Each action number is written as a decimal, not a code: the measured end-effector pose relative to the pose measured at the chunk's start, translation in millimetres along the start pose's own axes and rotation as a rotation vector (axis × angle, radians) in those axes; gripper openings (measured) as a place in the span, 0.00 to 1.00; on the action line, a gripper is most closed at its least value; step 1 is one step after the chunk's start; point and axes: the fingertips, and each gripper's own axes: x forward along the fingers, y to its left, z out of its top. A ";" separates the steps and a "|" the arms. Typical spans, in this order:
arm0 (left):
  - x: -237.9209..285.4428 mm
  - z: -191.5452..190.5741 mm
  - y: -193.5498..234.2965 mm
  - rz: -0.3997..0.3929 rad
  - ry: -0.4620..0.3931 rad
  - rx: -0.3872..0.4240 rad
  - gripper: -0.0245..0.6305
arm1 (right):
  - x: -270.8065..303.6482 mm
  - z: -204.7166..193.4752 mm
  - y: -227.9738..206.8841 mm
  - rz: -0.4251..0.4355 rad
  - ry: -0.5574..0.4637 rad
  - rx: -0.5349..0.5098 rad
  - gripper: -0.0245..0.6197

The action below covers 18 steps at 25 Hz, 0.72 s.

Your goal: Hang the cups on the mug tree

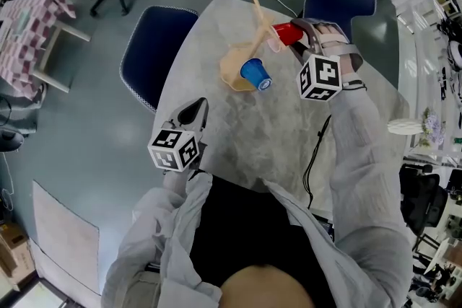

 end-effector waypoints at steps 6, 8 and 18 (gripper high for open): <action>-0.5 -0.8 0.2 -0.007 -0.003 -0.004 0.04 | -4.3 10.9 -1.2 -0.060 0.014 -0.099 0.44; -1.2 -1.8 -0.1 -0.009 -0.005 -0.005 0.04 | -3.8 11.2 0.9 -0.068 0.022 -0.107 0.44; -10.4 -1.8 -0.4 -0.014 -0.012 -0.001 0.04 | -7.4 20.9 13.5 -0.066 0.013 -0.129 0.50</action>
